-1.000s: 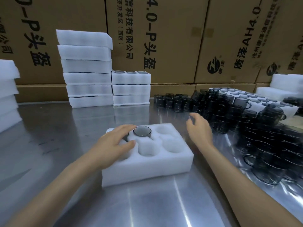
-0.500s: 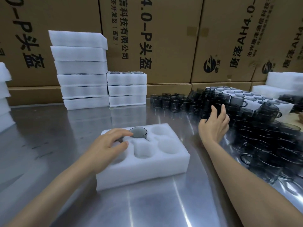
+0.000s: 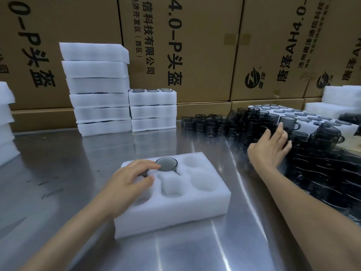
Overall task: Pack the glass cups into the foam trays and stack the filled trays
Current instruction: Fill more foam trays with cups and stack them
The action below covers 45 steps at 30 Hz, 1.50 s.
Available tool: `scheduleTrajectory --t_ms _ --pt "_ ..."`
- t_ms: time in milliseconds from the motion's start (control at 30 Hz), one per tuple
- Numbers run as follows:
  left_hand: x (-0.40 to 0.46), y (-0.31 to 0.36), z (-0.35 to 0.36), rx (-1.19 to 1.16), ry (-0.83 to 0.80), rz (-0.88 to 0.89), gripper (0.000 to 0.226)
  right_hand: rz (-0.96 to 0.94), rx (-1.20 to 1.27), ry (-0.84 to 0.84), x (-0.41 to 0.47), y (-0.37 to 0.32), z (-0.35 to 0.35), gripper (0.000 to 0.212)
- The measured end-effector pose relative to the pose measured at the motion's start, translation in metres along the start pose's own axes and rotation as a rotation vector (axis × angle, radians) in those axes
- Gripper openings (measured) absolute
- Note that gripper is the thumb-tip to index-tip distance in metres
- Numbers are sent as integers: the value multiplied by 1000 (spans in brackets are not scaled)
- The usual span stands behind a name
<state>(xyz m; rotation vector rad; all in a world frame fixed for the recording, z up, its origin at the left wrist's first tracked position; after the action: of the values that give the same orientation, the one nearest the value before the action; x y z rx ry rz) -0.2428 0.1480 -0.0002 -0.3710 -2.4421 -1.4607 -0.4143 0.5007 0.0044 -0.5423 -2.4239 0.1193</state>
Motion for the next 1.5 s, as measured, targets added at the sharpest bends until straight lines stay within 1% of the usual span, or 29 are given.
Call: scheduleTrajectory --t_ms 100,233,333,433,567,633,700,767,833,867,900,967,1000,1067,1100,1167,1233,1267,1333,1400,1500 --pt "0 -1 1 -10 0 -6 25 15 -109 -62 9 7 3 37" --pt "-1 1 1 -1 -3 -1 28 -29 -153 -30 15 -1 -10 25" --pt "-1 2 1 0 0 -11 28 -91 -167 -38 14 -10 -20 23" --pt "-1 3 1 7 2 -14 28 -189 -3 -40 9 -25 -38 34" --pt "-2 3 0 13 8 -21 28 -376 225 -9 -11 -60 -80 44" --pt "-2 3 0 16 8 -27 27 -458 335 -41 -26 -81 -101 48" --pt "-2 4 1 18 9 -25 27 -514 441 -110 -43 -100 -117 43" --pt "-2 5 1 26 10 -22 28 -539 541 -242 -61 -116 -123 28" --pt "-2 6 1 37 13 -20 28 -556 620 -383 -80 -132 -121 10" --pt "-2 6 1 40 10 -23 27 -572 623 -416 -89 -139 -120 7" --pt "-2 7 2 37 7 -25 28 -584 604 -425 -96 -145 -119 8" --pt "-2 8 2 27 3 -31 37 -597 551 -407 -105 -154 -117 10" --pt "-2 7 2 29 2 -31 34 -613 525 -400 -109 -158 -117 14" --pt "-1 7 2 38 3 -21 30 -695 446 -420 -118 -165 -113 30" --pt "-1 7 2 36 3 -18 30 -758 384 -453 -122 -167 -108 38" --pt "-1 6 2 26 3 -26 31 -871 274 -573 -128 -167 -95 50" --pt "-1 5 1 15 7 -31 31 -945 253 -721 -133 -164 -85 58" --pt "-1 5 1 16 5 -33 31 -974 268 -755 -135 -163 -82 60" --pt "-1 6 2 14 -6 -29 32 -992 321 -718 -132 -165 -84 58" --pt "-2 6 3 2 -17 -37 36 -985 391 -679 -129 -166 -86 52" --pt "-2 5 3 11 -14 -51 48 -971 539 -735 -128 -166 -84 45"
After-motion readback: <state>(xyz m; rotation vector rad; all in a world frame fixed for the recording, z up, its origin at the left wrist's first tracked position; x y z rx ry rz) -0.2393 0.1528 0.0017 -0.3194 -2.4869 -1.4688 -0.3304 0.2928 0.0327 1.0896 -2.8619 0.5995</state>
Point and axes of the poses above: each hand's wrist, its own x-axis towards the middle knuckle, its own z-axis out of the palm, y = z × x, the point moved 10 cm from there along x, towards the middle knuckle, and after that the axes turned 14 degrees about -x, right-handed, at the moved point
